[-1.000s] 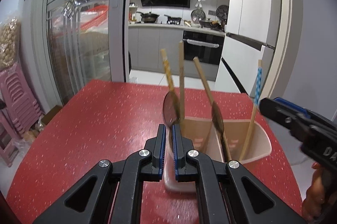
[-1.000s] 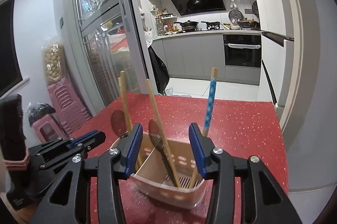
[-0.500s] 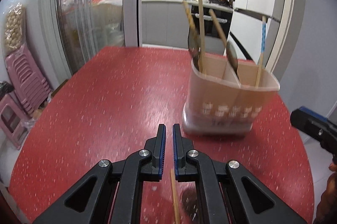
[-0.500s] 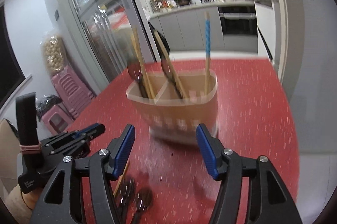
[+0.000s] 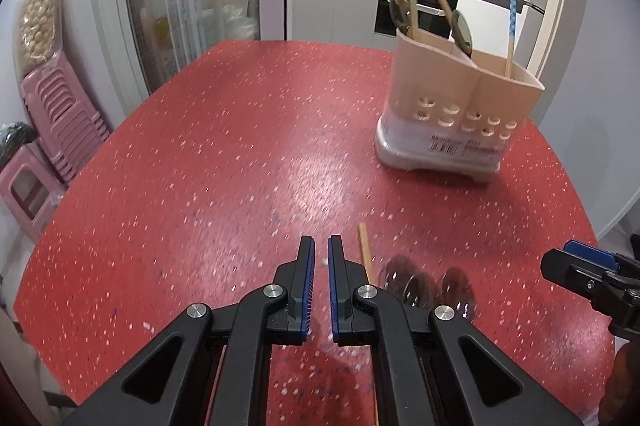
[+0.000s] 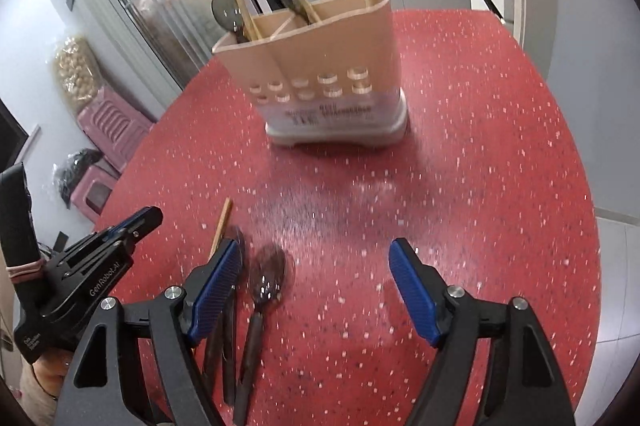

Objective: Organize utensils
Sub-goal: 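Withdraw both tools from the holder back to the remaining spoons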

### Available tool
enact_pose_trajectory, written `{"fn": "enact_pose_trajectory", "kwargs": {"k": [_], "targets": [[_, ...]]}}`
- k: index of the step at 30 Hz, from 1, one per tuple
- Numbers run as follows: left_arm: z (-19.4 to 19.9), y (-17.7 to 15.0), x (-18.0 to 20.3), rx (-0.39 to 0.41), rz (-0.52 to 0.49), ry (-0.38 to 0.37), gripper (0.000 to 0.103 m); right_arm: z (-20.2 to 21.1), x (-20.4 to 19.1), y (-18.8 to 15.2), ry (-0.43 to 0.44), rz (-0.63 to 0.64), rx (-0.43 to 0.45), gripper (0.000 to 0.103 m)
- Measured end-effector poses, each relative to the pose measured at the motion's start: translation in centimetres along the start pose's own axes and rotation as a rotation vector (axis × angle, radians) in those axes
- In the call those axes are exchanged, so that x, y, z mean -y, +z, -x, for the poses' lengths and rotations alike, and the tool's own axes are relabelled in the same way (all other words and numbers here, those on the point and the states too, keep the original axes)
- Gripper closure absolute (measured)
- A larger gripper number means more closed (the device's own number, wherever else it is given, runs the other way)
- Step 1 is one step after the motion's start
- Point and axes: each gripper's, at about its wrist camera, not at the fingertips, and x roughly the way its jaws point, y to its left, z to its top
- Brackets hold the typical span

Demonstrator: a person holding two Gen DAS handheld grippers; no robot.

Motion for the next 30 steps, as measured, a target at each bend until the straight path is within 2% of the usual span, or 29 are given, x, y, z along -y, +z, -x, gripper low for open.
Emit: {"fn": "enact_pose_trajectory", "kwargs": {"k": [3,5,6,7,19,25,30], "targets": [[-0.1,-0.8,-0.4,-0.012,0.008,0.006,0.069,-0.2,0.0,-0.5,-0.002,-0.011,-0.017,0.023],[-0.3,-1.5,-0.8,-0.028,0.015,0.015,0.009,-0.3,0.0,-1.0,-0.004,-0.016,-0.023,0.020],[-0.3,-1.8,-1.1,-0.029,0.030,0.037,0.000,-0.3,0.0,-1.2,-0.006,-0.017,-0.026,0.017],[-0.1,-2.1,-1.3,-0.017,0.037,0.044,0.000,-0.4,0.0,-1.3,-0.005,-0.016,-0.030,0.014],[-0.6,-3.5,-2.8,-0.084,0.050,0.052,0.000,-2.0,-1.5,-4.3,-0.058,0.000,-0.152,0.014],[-1.1,-4.5,-3.6,-0.110,0.074,0.040,0.000,-2.7,-2.5,-4.5,-0.088,0.020,-0.168,0.014],[-1.4,-4.8,-3.4,-0.127,0.057,0.001,0.000,-3.1,-3.8,-4.4,-0.121,0.050,-0.171,0.014]]}}
